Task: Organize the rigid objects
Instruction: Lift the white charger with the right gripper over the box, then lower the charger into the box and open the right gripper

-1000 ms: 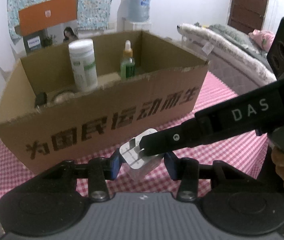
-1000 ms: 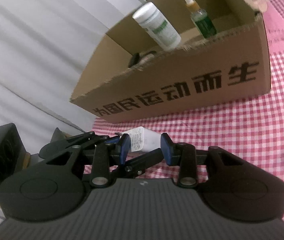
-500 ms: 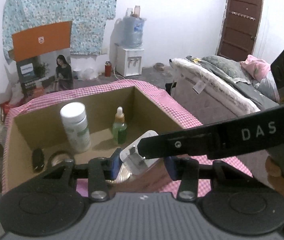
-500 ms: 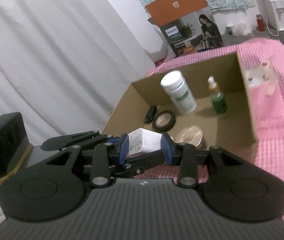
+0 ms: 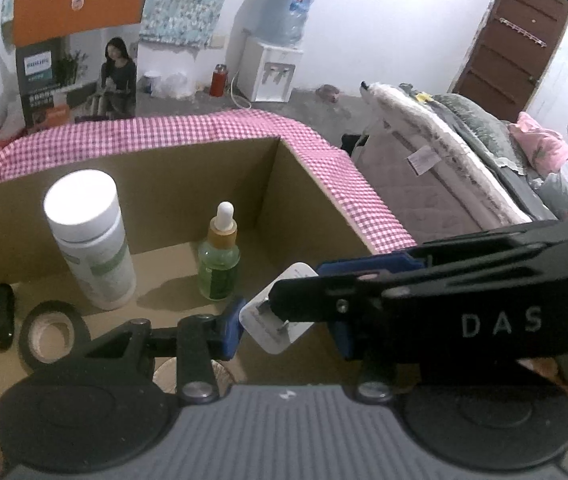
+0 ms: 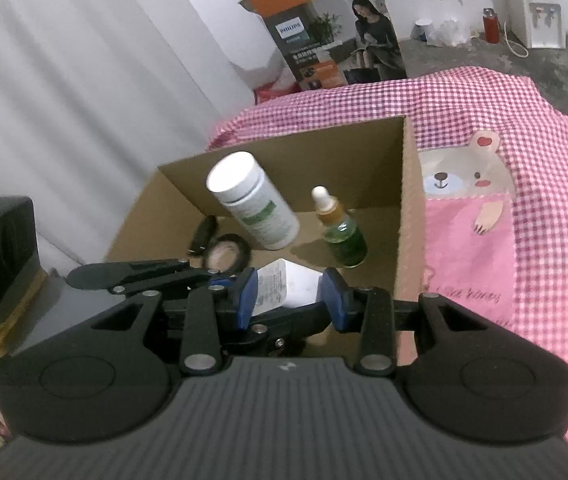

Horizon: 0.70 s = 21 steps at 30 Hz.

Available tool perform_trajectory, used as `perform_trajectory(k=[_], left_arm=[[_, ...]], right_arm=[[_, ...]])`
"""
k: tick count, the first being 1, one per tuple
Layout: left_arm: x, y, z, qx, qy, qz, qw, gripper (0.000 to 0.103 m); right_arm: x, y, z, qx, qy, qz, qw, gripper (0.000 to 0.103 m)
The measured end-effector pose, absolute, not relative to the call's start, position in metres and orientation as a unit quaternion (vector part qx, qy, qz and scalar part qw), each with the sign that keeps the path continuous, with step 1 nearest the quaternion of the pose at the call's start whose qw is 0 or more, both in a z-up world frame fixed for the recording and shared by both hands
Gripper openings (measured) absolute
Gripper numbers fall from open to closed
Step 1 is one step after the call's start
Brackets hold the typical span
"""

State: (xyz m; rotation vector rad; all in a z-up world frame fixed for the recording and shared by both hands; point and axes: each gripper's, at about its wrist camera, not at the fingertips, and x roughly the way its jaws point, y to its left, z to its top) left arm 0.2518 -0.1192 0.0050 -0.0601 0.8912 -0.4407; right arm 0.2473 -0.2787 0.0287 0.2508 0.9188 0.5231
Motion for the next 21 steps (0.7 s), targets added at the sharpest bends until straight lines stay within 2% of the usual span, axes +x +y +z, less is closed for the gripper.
perform_trajectory(k=[2,10,19,21], left_arm=[[0.257,-0.122,0.002,-0.032,0.432,-0.208,0.877,0.046],[0.270,-0.129,-0.004,-0.027,0.448,-0.198,0.871,0.046],[0.281,-0.139,-0.009,-0.013,0.478,-0.182,0.859,0.046],[0.281,-0.139,-0.008,-0.013,0.479,-0.178,0.859,0.050]], right_arm=[[0.251,-0.278,0.027,0.112,0.437,0.249,0.857,0.036],[0.260,-0.282,0.029,0.112,0.419,0.249,0.866,0.048],[0.255,-0.288,0.033,0.122,0.404,0.247,0.872,0.052],[0.253,-0.289,0.035,0.124,0.401,0.247,0.874,0.054]])
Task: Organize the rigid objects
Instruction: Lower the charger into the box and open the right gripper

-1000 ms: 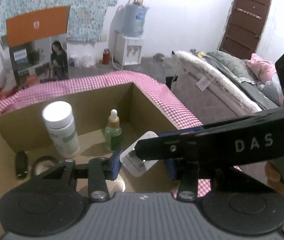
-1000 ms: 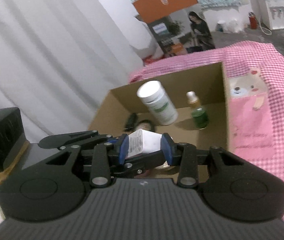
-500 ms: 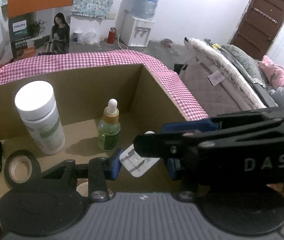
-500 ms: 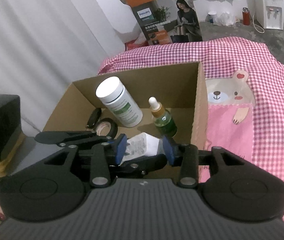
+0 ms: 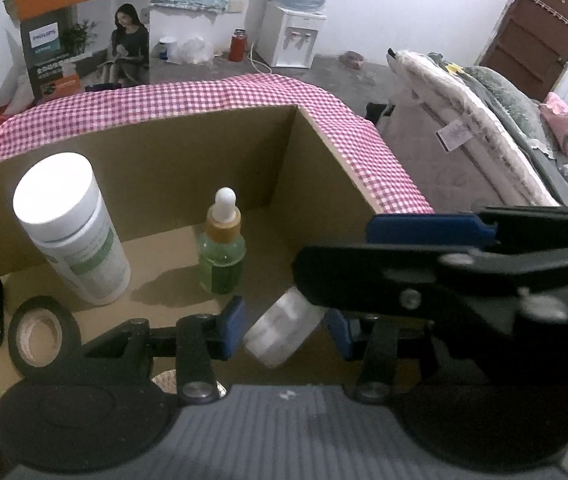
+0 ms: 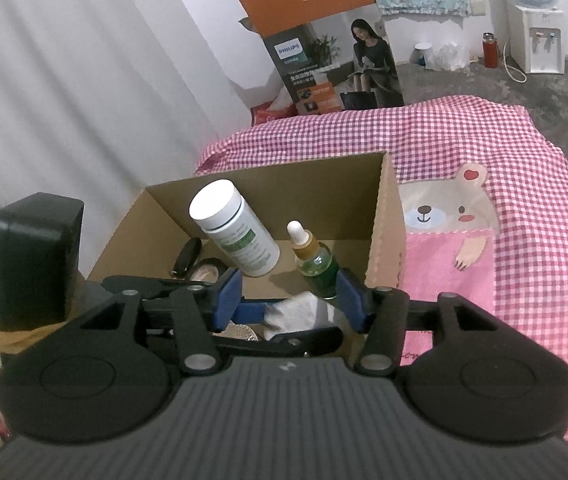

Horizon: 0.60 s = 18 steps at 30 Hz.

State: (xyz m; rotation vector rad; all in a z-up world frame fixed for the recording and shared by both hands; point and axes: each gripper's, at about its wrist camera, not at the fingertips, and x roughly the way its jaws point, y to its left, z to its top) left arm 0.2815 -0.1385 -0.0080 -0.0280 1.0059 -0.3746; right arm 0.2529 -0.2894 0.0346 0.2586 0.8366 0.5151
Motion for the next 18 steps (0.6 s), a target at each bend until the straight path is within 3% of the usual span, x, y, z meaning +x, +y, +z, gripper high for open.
perform_trajectory(k=[8,14,18], left_arm=[[0.280,-0.136,-0.008,-0.030,0.481,-0.178,0.858,0.055],[0.263,-0.133,0.005,-0.017,0.454,-0.175,0.874,0.066],[0.241,-0.125,0.022,-0.012,0.420,-0.180,0.890,0.079]], right_arm=[[0.242,-0.301,0.040,0.139,0.386,0.240,0.880,0.061],[0.224,-0.311,0.045,0.162,0.366,0.240,0.885,0.066],[0.204,-0.317,0.050,0.183,0.341,0.233,0.892,0.075]])
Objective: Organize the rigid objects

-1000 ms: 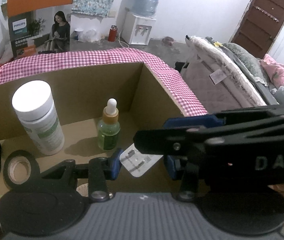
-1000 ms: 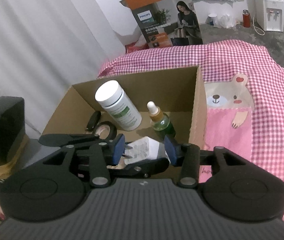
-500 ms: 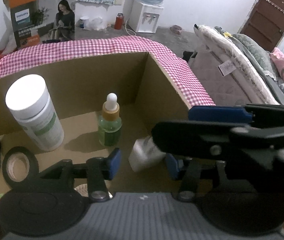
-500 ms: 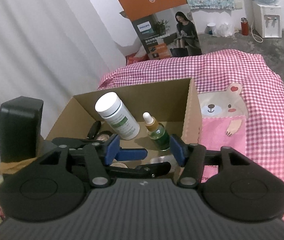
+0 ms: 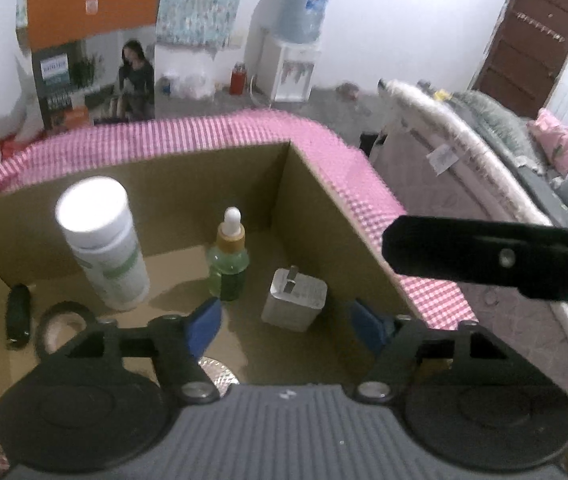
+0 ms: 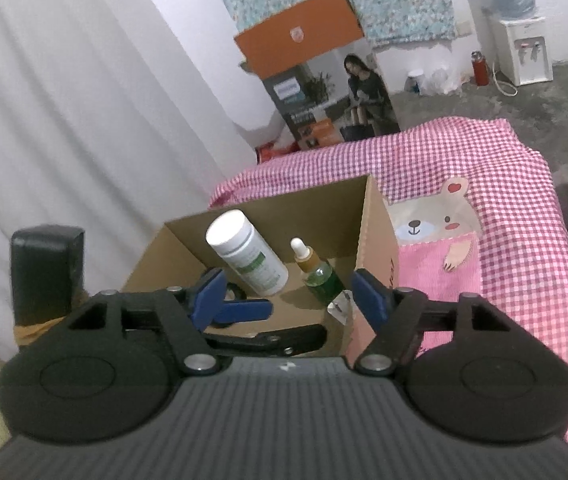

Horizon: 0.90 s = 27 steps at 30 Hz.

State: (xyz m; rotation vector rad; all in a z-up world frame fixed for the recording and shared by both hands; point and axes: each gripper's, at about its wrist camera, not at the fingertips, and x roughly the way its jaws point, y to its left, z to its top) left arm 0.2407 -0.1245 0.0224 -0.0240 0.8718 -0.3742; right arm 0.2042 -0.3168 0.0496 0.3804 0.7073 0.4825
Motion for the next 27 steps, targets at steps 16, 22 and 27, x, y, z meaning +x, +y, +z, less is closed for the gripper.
perform_trajectory(k=[16,22,27], left_arm=[[0.144,-0.067,0.080,-0.019,0.339,-0.103,0.935,0.103],[0.124,-0.053,0.080,-0.014,0.345,-0.029,0.938,0.103],[0.109,-0.048,0.080,-0.007,0.335,0.010,0.942,0.103]], right_arm=[[0.128,-0.291,0.059,0.229,0.283,0.231,0.902,0.101],[0.110,-0.265,0.062,0.195,0.282,0.197,0.919,0.102],[0.098,-0.241,0.065,0.135,0.280,0.154,0.938,0.102]])
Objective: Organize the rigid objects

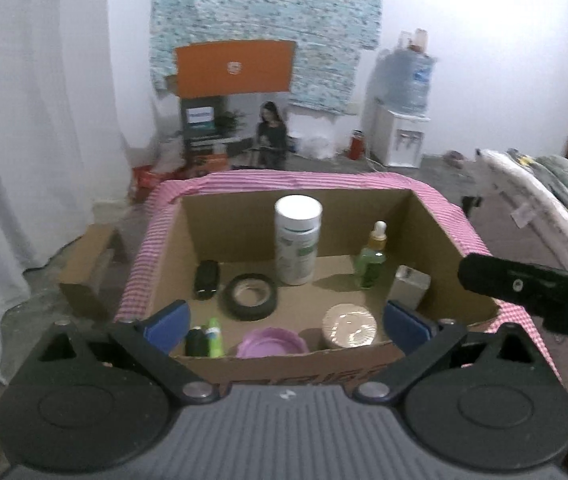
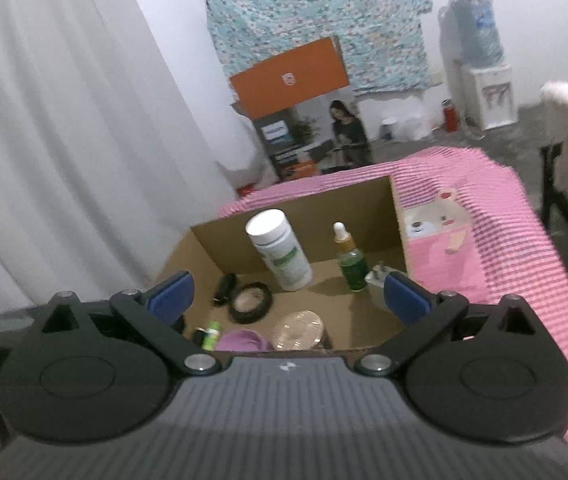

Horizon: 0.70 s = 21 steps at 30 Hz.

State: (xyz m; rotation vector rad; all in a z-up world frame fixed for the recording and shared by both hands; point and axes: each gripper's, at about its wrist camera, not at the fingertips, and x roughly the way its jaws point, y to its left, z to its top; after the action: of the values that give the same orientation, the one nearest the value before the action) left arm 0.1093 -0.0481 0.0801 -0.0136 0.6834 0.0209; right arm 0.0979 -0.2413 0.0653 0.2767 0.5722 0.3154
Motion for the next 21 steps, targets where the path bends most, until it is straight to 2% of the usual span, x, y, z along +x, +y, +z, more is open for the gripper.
perform_trajectory(k=[11,21], left_arm=[[0.105,-0.033,0.068,-0.003,0.326,0.024,0.945,0.103],[0.108,-0.013,0.051,-0.012,0.341,0.036,0.939,0.103]], right_arm=[[0.077,-0.221,0.057,0.026,0.251,0.049,0.966,0.102],[0.085,-0.209,0.032,0.021,0.283,0.046,0.958,0.102]])
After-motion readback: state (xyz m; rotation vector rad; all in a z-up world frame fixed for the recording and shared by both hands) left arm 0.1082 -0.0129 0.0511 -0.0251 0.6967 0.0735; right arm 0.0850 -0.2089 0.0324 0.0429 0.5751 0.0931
